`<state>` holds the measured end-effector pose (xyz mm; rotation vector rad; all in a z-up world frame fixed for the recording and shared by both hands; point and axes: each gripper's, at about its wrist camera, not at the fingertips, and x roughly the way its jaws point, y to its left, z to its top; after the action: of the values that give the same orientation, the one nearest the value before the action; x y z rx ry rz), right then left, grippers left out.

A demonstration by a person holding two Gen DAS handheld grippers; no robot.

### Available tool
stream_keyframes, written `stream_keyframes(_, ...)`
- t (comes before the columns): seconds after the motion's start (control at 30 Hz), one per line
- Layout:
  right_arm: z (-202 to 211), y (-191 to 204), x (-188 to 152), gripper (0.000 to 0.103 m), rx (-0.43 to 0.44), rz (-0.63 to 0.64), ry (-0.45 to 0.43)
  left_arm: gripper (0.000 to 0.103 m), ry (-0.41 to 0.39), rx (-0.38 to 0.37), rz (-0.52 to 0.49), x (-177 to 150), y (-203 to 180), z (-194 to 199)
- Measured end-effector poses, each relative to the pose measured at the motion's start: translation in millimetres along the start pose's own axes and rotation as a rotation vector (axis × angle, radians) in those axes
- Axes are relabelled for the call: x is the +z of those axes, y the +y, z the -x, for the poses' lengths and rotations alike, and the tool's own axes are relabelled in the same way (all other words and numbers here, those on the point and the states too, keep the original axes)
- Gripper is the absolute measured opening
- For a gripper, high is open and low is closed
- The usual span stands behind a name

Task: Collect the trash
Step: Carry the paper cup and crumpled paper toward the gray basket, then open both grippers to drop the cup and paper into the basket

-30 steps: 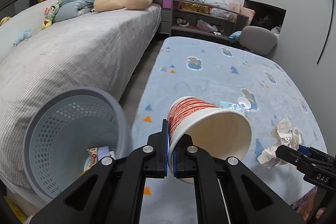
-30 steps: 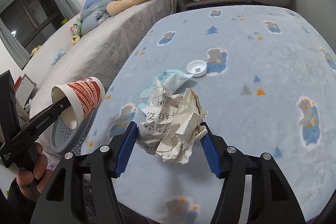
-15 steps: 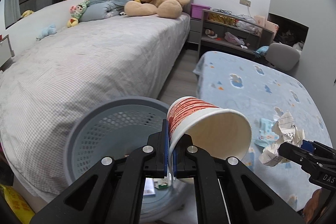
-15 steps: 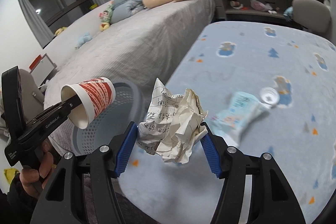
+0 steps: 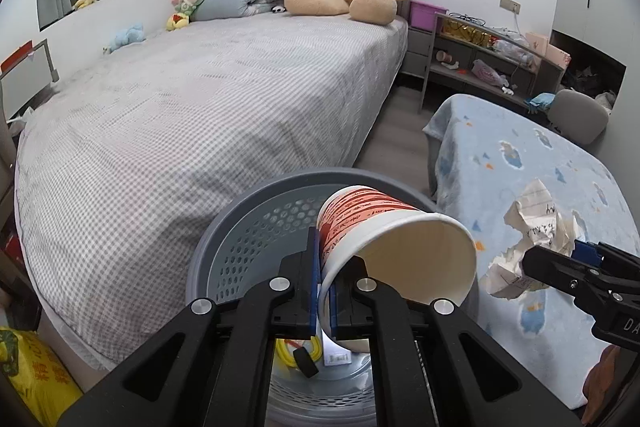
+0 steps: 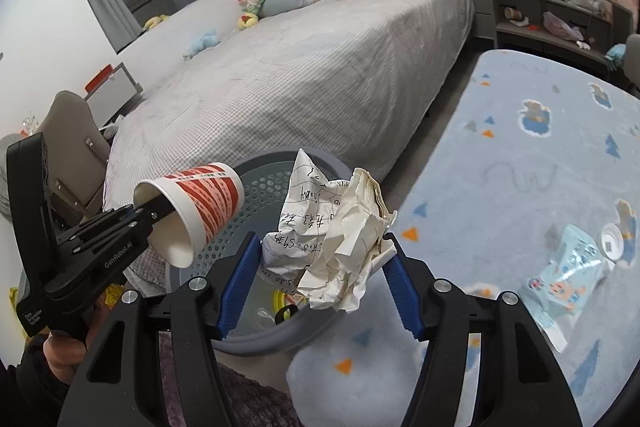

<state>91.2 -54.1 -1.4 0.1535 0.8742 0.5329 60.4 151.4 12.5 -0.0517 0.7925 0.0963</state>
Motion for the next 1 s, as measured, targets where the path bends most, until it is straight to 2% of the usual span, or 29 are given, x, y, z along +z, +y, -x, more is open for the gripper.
stream_keyframes(0.33,-38.1,16.4,5.2,0.062,0.022,0.033,0.067,0.004,0.063,0.014,0.030,-10.0,18.0,-22.7)
stream_keyframes(0.67,-52.3,28.0,9.1,0.063,0.031,0.059,0.089,0.004,0.063,0.032,0.075,-12.6,33.9,-26.8)
stream_keyframes(0.73,-52.8,28.4,10.6,0.063,0.033,0.060,0.089,0.009,0.066,0.032,0.079,-13.7,35.1,-26.0)
stream_keyframes(0.8,-52.9,28.8,11.5,0.064,0.034,0.061,0.085,0.019,0.066,0.040,0.084,-14.4,35.9,-25.3)
stream_keyframes(0.87,-51.1,29.1,12.2,0.072,0.032,0.062,0.075,0.034,0.060,0.051,0.090,-14.7,36.7,-22.7)
stream_keyframes(1.0,-48.6,29.1,12.6,0.076,0.025,0.063,0.064,0.047,0.052,0.060,0.103,-14.8,39.2,-19.7)
